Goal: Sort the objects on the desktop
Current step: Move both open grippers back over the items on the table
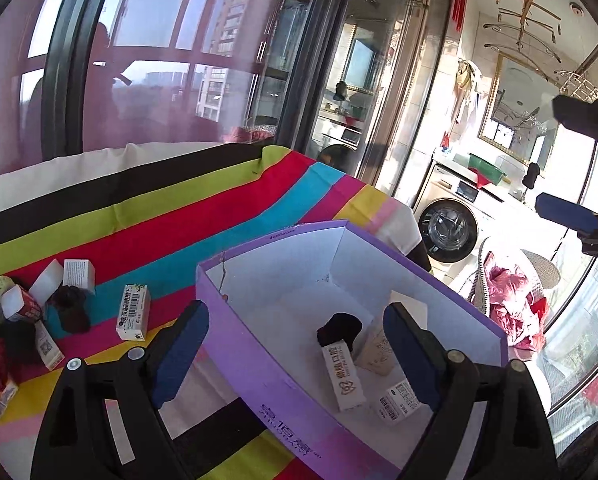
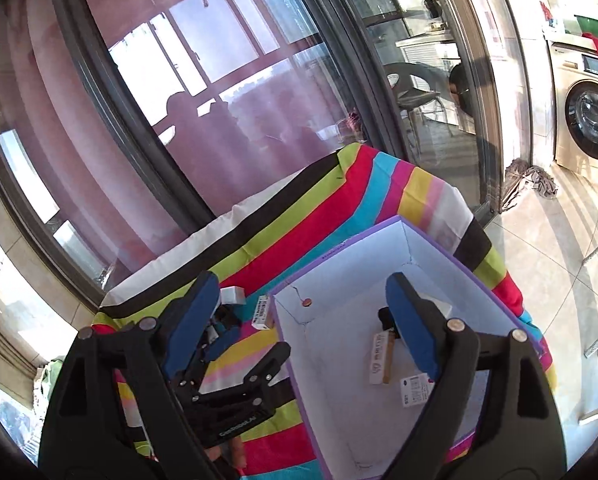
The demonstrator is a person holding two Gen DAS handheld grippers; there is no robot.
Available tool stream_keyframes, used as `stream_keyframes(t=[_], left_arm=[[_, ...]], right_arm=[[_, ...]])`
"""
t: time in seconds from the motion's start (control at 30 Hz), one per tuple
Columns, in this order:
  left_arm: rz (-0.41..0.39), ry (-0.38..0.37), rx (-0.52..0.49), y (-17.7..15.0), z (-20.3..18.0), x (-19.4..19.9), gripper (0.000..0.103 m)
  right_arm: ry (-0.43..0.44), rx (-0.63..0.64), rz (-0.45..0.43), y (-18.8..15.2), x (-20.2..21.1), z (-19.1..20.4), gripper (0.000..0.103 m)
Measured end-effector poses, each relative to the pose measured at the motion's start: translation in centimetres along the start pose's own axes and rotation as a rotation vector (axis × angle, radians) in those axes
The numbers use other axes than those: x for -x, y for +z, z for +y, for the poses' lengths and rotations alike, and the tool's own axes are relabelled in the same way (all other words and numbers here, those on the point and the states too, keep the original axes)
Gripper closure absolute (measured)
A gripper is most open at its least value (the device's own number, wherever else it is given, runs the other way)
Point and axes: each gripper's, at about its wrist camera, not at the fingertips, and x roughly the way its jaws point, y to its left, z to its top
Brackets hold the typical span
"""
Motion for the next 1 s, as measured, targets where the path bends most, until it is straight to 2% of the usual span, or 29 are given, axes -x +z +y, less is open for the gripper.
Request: stream_keyframes(t=[0.2, 0.3, 0.43, 0.63, 0.83, 0.93, 1.0], left_arm=[[0.008, 0.226, 0.183, -3.1, 8.2, 3.9, 0.013], [-0.004, 0.337, 0.258, -4.7, 12.0, 6.8, 0.013], [-0.038, 0.439, 0.33, -6.2, 15.7, 10.4, 0.013], [-0.078, 0.503, 0.379, -8.0, 18.8, 14.0, 0.013], [-0.083, 0.563, 0.404, -8.8, 21.1, 15.4, 0.013], [-0.084, 0.584, 0.401, -9.0, 21.9, 15.7, 0.013], [-0.084, 0.596, 0.402, -9.0, 22.4, 15.9, 0.013]], right_arm=[[0.212, 0.025, 0.033, -1.0, 0.5, 4.6, 0.013], [0.26, 0.037, 0.085, -1.7, -0.6, 6.2, 0.013], [0.295, 0.047, 0.112, -2.6, -1.4, 7.6, 0.013], [0.31, 0.094, 0.08, -3.4, -1.0, 10.1, 0.012], [0.344, 0.096, 0.12, -4.0, -1.9, 11.6, 0.011], [0.34, 0.134, 0.069, -4.3, -1.1, 12.9, 0.008], [0.353, 0.184, 0.067, -4.7, -1.4, 14.1, 0.005]])
